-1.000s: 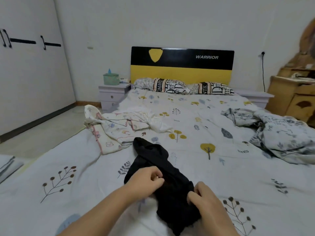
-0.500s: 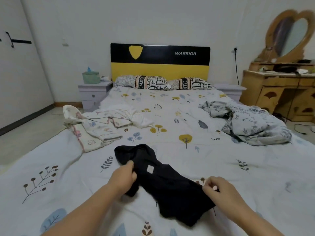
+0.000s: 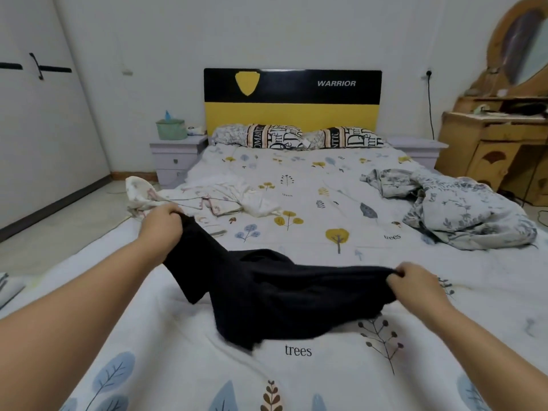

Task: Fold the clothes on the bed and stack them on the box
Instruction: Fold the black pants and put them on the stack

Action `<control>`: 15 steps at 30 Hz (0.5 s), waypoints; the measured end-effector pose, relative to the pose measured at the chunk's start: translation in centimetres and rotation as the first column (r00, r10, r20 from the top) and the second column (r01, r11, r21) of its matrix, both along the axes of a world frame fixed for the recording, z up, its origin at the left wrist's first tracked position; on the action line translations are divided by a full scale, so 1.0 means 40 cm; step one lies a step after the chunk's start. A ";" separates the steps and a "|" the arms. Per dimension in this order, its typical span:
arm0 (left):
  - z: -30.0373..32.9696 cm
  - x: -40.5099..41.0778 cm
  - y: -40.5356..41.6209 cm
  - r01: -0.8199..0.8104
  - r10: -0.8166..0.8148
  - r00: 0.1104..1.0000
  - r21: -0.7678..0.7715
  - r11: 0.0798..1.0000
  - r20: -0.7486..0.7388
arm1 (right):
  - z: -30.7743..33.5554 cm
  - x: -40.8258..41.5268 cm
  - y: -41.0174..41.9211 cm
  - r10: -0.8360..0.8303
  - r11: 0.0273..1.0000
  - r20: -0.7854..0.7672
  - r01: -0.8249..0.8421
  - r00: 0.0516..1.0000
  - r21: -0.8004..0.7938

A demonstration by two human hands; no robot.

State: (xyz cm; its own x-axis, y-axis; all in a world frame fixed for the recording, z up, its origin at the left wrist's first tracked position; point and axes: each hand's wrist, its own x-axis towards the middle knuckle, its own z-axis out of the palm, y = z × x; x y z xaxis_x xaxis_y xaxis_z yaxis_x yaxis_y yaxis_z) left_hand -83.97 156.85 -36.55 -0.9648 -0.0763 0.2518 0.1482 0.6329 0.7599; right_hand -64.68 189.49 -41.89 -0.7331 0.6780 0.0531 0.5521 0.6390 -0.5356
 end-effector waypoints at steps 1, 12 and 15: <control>0.014 -0.005 -0.008 -0.036 0.036 0.999 0.121 0.992 0.000 | 0.016 -0.006 0.021 -0.073 0.997 -0.098 0.069 0.993 -0.045; 0.011 0.028 -0.151 0.175 0.107 0.924 -0.657 0.734 0.366 | 0.062 0.056 0.106 -0.030 0.987 0.350 0.083 0.936 -0.136; -0.019 0.068 -0.125 0.569 0.227 0.547 -0.557 0.605 0.806 | 0.043 0.070 0.074 0.127 0.973 0.802 -0.230 0.583 0.014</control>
State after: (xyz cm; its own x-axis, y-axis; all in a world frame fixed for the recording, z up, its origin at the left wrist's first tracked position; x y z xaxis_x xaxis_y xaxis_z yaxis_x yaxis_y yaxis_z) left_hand -81.23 151.85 -37.29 -0.7259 -0.0730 -0.6840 -0.0250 0.9965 -0.0798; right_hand -61.86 192.44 -40.17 -0.6251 0.5566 -0.5472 0.5920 0.7950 0.1324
